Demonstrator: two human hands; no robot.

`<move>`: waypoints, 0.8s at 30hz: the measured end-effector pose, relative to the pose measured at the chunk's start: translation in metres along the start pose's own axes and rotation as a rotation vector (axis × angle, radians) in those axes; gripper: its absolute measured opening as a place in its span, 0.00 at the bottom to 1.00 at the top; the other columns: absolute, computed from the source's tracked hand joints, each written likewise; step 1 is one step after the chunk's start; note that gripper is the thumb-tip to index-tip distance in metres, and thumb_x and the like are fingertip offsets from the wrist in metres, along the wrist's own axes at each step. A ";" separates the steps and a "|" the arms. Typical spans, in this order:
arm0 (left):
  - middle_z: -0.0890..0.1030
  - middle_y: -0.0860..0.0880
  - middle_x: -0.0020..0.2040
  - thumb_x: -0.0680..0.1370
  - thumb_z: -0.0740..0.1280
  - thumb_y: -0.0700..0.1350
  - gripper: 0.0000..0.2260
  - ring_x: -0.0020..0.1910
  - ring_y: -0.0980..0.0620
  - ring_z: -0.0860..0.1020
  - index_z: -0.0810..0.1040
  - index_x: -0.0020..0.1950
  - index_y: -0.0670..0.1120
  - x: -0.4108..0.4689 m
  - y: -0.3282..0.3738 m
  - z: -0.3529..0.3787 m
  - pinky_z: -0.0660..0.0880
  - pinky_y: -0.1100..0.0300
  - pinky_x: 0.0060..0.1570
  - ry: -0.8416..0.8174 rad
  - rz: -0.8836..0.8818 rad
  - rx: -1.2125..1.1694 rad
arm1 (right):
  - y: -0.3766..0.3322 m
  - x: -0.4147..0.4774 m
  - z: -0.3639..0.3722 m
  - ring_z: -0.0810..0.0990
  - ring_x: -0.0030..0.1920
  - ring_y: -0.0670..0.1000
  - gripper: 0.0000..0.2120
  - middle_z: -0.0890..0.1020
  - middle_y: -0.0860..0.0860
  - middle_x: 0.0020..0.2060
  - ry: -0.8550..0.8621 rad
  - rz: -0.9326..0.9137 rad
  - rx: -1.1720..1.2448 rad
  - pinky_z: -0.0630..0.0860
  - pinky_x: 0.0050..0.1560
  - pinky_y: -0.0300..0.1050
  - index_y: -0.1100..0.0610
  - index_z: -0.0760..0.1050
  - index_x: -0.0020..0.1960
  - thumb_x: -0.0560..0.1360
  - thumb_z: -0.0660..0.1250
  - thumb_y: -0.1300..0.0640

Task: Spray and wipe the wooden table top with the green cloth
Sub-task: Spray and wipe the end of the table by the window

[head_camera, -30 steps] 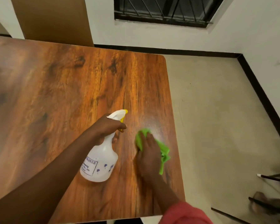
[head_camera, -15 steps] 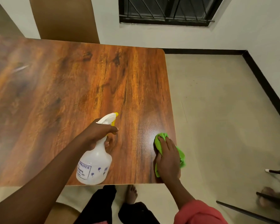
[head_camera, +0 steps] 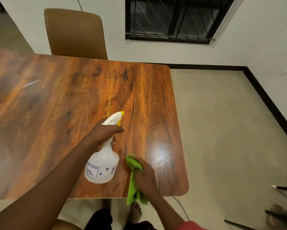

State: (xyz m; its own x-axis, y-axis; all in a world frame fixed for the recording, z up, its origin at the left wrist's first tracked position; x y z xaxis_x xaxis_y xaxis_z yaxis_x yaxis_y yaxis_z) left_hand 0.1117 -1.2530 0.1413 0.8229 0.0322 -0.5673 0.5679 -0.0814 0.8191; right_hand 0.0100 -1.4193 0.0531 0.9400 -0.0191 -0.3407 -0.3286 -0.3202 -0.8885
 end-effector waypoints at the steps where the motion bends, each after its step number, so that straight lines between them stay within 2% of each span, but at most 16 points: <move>1: 0.74 0.41 0.38 0.74 0.70 0.39 0.23 0.23 0.49 0.69 0.71 0.65 0.57 0.000 0.005 0.001 0.70 0.57 0.32 -0.008 0.023 -0.003 | -0.011 0.012 -0.009 0.78 0.51 0.41 0.20 0.80 0.42 0.52 -0.012 0.050 0.013 0.75 0.51 0.33 0.43 0.76 0.57 0.76 0.59 0.65; 3: 0.73 0.41 0.38 0.75 0.69 0.38 0.23 0.21 0.49 0.69 0.71 0.65 0.58 0.000 0.015 0.003 0.69 0.59 0.30 -0.030 0.075 -0.015 | -0.029 0.033 -0.027 0.80 0.45 0.47 0.17 0.81 0.46 0.47 0.039 0.082 0.020 0.75 0.39 0.34 0.42 0.75 0.54 0.77 0.59 0.64; 5: 0.73 0.41 0.39 0.76 0.68 0.38 0.23 0.21 0.49 0.69 0.72 0.65 0.60 0.000 0.024 0.004 0.70 0.60 0.29 -0.072 0.104 -0.023 | -0.043 0.049 -0.044 0.80 0.42 0.50 0.18 0.82 0.48 0.43 0.109 0.060 -0.030 0.75 0.37 0.39 0.42 0.76 0.50 0.75 0.60 0.65; 11: 0.74 0.43 0.38 0.76 0.68 0.38 0.22 0.21 0.50 0.68 0.72 0.63 0.59 0.001 0.037 -0.017 0.69 0.62 0.26 -0.081 0.129 -0.084 | -0.075 0.068 -0.054 0.77 0.39 0.51 0.14 0.79 0.48 0.37 0.188 0.002 -0.090 0.72 0.38 0.44 0.48 0.75 0.41 0.73 0.61 0.67; 16: 0.74 0.50 0.43 0.75 0.69 0.37 0.24 0.23 0.48 0.68 0.74 0.68 0.57 0.011 0.034 -0.040 0.68 0.60 0.27 -0.076 0.198 -0.094 | -0.077 0.068 -0.042 0.79 0.41 0.52 0.14 0.81 0.49 0.39 0.212 0.020 -0.079 0.73 0.39 0.45 0.48 0.77 0.46 0.74 0.62 0.66; 20: 0.74 0.48 0.39 0.74 0.70 0.38 0.19 0.22 0.47 0.68 0.76 0.64 0.49 0.020 0.034 -0.064 0.69 0.58 0.28 -0.028 0.206 -0.103 | -0.085 0.077 -0.030 0.80 0.43 0.56 0.14 0.82 0.52 0.41 0.223 0.037 -0.064 0.76 0.43 0.52 0.47 0.77 0.47 0.75 0.62 0.65; 24: 0.75 0.45 0.43 0.70 0.72 0.42 0.22 0.22 0.46 0.69 0.75 0.63 0.54 0.024 0.030 -0.088 0.69 0.57 0.29 -0.009 0.210 -0.101 | -0.099 0.085 -0.014 0.80 0.45 0.57 0.14 0.82 0.54 0.42 0.235 0.037 -0.034 0.76 0.46 0.55 0.45 0.77 0.45 0.75 0.62 0.65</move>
State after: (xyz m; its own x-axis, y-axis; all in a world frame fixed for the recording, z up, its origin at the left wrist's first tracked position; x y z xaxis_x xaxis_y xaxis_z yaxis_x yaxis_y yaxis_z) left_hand 0.1506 -1.1668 0.1601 0.9233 0.0160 -0.3837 0.3835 0.0151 0.9234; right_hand 0.1234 -1.4023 0.1166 0.9244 -0.2499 -0.2881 -0.3633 -0.3472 -0.8646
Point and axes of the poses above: each hand's wrist, its own x-axis towards the middle knuckle, its own z-axis out of the palm, y = z × x, the point moved 6 cm from there along x, towards the middle knuckle
